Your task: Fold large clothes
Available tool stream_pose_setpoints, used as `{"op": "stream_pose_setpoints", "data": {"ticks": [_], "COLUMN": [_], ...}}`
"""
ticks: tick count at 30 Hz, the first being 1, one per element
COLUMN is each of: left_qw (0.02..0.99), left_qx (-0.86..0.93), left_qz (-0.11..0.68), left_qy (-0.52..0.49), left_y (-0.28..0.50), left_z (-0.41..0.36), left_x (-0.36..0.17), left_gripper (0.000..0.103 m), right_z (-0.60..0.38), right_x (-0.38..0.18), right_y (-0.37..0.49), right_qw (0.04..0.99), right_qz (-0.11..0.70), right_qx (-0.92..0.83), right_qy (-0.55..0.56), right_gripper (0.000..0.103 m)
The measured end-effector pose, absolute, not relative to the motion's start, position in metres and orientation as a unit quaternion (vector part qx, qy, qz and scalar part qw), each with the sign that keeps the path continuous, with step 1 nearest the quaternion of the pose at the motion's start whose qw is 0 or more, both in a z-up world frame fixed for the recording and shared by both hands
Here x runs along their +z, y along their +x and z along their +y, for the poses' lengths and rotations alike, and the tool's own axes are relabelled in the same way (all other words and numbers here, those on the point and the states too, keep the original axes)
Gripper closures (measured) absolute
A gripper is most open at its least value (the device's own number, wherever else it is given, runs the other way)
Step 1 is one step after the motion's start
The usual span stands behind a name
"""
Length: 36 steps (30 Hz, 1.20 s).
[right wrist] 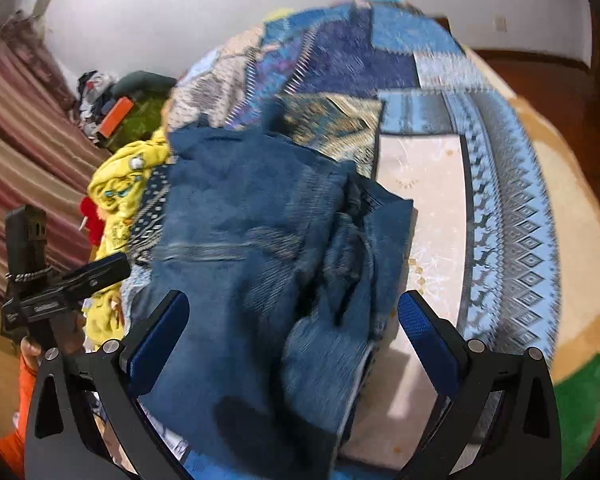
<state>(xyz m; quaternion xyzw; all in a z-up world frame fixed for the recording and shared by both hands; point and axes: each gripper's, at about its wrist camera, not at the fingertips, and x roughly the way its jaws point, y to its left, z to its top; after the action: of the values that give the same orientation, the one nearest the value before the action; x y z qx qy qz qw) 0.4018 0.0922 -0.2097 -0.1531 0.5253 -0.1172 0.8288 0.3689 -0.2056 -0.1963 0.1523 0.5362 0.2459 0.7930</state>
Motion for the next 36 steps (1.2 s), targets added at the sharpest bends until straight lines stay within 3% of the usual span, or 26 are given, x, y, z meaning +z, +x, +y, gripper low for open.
{"op": "stream_pose_setpoints", "data": {"ticks": [12, 15, 16, 18, 23, 28, 36], "left_qw": [0.754, 0.759, 0.756, 0.754, 0.777, 0.798, 0.843], "left_qx": [-0.191, -0.201, -0.213, -0.211, -0.211, -0.223, -0.226], "left_qz": [0.567, 0.556, 0.552, 0.553, 0.531, 0.500, 0.419], "left_qy": [-0.271, -0.273, -0.279, -0.284, -0.264, -0.252, -0.250], "left_y": [0.452, 0.456, 0.457, 0.459, 0.445, 0.424, 0.372], "left_z": [0.091, 0.090, 0.089, 0.087, 0.084, 0.079, 0.112], "left_x": [-0.269, -0.267, -0.266, -0.264, -0.245, -0.209, -0.129], "left_gripper": [0.001, 0.016, 0.030, 0.032, 0.047, 0.053, 0.054], "right_z": [-0.206, -0.202, -0.203, -0.202, -0.204, -0.196, -0.161], "right_x": [-0.261, -0.259, -0.258, -0.256, -0.237, -0.209, -0.128], "right_y": [0.413, 0.410, 0.410, 0.407, 0.403, 0.399, 0.372], "right_qw": [0.698, 0.693, 0.695, 0.698, 0.710, 0.722, 0.776], "right_qz": [0.595, 0.590, 0.590, 0.594, 0.588, 0.571, 0.502], "right_qx": [0.318, 0.330, 0.326, 0.314, 0.306, 0.307, 0.335], "right_qy": [0.240, 0.250, 0.250, 0.249, 0.239, 0.240, 0.180], "right_gripper": [0.001, 0.018, 0.021, 0.028, 0.047, 0.063, 0.065]}}
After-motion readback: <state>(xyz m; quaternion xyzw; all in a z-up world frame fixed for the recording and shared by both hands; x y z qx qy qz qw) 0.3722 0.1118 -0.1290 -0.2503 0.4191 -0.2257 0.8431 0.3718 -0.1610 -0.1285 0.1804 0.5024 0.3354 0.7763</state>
